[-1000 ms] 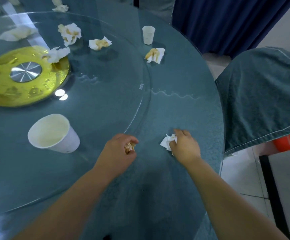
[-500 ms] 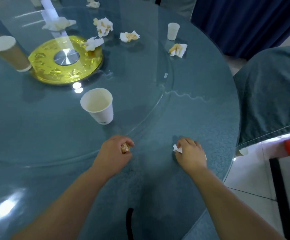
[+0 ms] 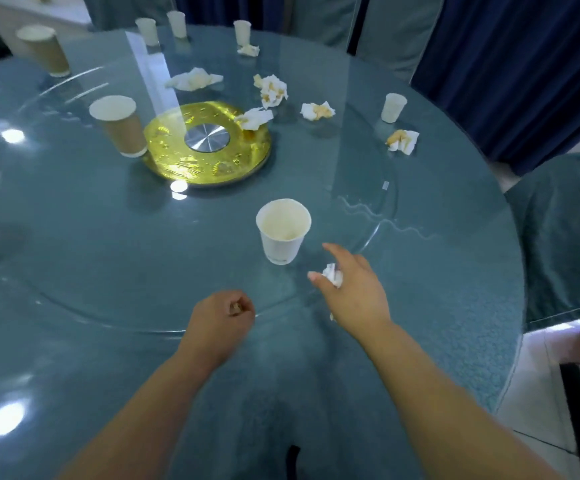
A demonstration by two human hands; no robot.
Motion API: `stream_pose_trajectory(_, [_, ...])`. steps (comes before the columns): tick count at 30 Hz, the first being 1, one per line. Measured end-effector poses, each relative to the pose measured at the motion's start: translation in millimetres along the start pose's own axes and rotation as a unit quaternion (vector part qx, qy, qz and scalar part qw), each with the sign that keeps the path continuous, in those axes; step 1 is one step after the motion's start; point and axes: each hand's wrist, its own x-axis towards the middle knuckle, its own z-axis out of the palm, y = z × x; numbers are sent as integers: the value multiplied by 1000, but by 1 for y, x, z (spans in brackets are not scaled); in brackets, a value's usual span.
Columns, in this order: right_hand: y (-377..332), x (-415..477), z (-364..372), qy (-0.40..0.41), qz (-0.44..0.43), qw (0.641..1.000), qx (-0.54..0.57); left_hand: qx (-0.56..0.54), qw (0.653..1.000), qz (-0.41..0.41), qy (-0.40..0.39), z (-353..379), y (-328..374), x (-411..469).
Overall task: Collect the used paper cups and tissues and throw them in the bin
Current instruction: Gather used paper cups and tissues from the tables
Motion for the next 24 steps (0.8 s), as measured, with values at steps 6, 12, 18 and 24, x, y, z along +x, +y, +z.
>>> stream_pose_trajectory(6, [-47, 39, 21, -38, 12, 998, -53, -29, 997, -15, 69, -41, -18, 7])
stream_pose_trajectory(12, [-57, 55, 42, -27, 9, 993, -115, -63, 991, -49, 110, -73, -37, 20])
stream_pose_trajectory(18, [-102, 81, 57, 8, -34, 997, -67, -1, 989, -53, 137, -108, -58, 53])
stream_pose_trajectory(24, [-160, 130, 75, 23, -74, 997, -26, 23, 984, 4, 175, -157, -72, 122])
